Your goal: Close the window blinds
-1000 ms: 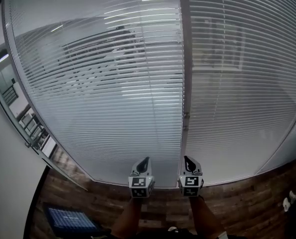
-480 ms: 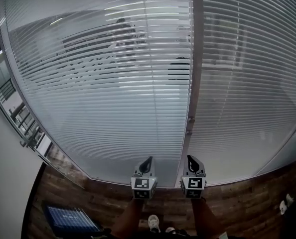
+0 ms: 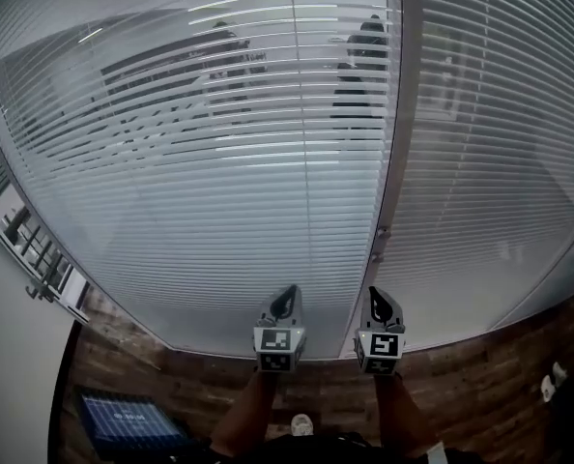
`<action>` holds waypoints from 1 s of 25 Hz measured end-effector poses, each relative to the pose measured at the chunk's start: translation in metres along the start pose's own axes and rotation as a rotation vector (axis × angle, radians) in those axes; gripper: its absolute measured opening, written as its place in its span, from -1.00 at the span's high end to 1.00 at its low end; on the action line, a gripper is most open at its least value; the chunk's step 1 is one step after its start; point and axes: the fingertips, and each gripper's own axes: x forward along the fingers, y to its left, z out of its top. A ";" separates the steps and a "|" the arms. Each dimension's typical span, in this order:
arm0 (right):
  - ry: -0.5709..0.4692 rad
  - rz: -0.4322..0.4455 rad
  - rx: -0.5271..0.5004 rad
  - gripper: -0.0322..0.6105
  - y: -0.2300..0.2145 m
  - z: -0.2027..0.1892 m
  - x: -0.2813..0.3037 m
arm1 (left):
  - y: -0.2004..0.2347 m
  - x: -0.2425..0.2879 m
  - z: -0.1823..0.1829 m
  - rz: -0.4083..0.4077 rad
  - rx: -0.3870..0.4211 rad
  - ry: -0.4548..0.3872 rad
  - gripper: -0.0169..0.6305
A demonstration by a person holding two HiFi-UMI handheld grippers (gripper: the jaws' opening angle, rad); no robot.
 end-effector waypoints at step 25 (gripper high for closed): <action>-0.043 -0.059 -0.035 0.66 -0.042 0.039 0.049 | -0.003 0.054 -0.001 -0.045 -0.021 -0.023 0.97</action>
